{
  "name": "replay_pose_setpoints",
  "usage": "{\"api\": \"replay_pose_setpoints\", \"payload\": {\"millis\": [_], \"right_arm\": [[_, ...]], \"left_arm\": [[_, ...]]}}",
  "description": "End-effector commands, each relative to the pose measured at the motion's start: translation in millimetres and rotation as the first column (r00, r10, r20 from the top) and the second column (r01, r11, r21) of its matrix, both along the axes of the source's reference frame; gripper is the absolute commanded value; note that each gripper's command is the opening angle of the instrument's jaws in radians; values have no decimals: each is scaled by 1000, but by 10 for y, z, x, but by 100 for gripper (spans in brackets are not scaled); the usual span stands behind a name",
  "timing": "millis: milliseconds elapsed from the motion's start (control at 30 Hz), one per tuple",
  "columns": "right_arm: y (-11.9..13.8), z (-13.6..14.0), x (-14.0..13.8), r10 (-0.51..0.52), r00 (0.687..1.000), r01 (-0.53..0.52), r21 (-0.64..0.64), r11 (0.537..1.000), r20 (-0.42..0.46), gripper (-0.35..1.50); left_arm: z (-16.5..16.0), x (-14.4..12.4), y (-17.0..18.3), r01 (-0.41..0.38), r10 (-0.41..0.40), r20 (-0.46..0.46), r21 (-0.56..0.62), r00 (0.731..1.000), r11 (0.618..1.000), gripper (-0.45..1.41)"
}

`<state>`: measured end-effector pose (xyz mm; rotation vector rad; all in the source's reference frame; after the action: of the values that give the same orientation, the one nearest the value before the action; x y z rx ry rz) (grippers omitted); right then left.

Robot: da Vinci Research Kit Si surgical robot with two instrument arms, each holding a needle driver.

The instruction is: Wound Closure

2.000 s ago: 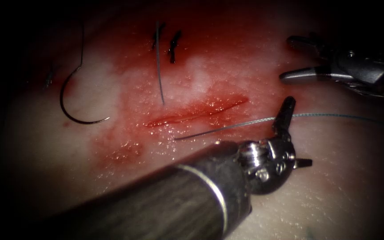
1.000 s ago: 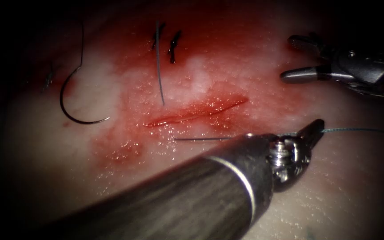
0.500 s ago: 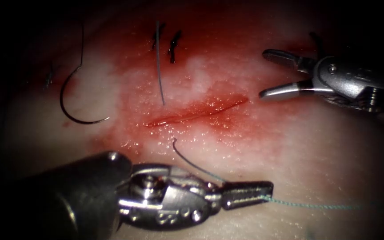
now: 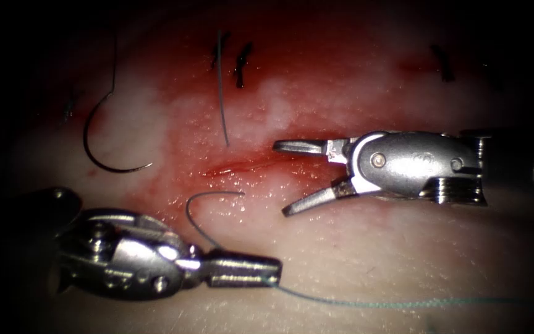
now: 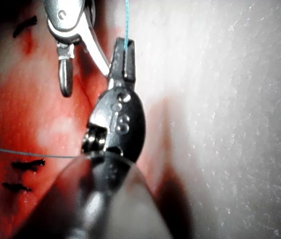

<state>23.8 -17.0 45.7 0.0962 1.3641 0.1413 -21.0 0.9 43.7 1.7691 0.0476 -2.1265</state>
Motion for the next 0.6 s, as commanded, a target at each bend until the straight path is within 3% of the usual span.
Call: {"api": "replay_pose_setpoints", "payload": {"millis": [33,367,600], "right_arm": [[-5,2,22,-6,1000,6,-18,1000,-12,116],[-13,-5,81,-29,999,25,-78,997,-46,126],[-22,-12,99,-51,995,44,-89,995,-81,126]], "left_arm": [[9,-6,2,3,-3,-4,6,1000,1000,-45],[8,-4,-1,17,-16,-21,22,1000,1000,-45],[9,1,-1,20,-19,-30,36,999,999,-45]]}}
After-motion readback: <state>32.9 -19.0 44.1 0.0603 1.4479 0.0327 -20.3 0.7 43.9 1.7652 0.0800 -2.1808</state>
